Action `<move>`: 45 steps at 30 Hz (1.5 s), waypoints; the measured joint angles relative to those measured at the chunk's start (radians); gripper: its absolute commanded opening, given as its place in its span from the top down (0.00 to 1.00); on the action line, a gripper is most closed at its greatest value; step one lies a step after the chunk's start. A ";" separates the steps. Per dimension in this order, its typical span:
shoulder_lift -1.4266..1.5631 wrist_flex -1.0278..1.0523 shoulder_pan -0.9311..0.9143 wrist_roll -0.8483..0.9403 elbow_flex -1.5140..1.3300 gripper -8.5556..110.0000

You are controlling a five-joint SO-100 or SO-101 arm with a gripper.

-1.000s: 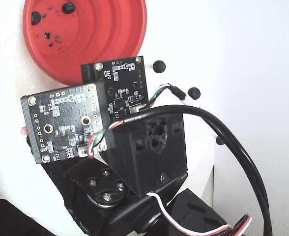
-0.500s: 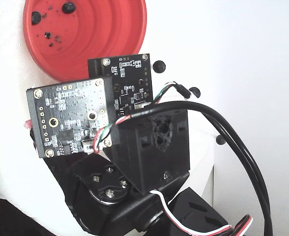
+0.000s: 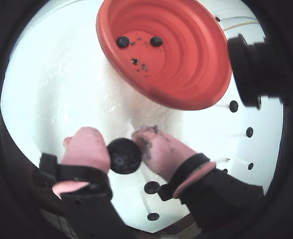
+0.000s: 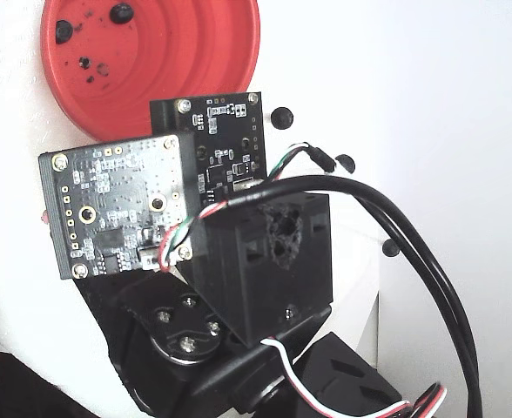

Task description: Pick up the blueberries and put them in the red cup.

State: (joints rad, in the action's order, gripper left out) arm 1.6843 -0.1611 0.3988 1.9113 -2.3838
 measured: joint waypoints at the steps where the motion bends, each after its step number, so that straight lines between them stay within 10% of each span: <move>1: 0.000 0.000 0.000 0.000 0.000 0.83; 45: 0.074 0.052 0.002 -0.040 0.038 0.84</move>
State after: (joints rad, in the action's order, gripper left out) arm 1.7579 -0.1089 0.4004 1.8715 -2.3455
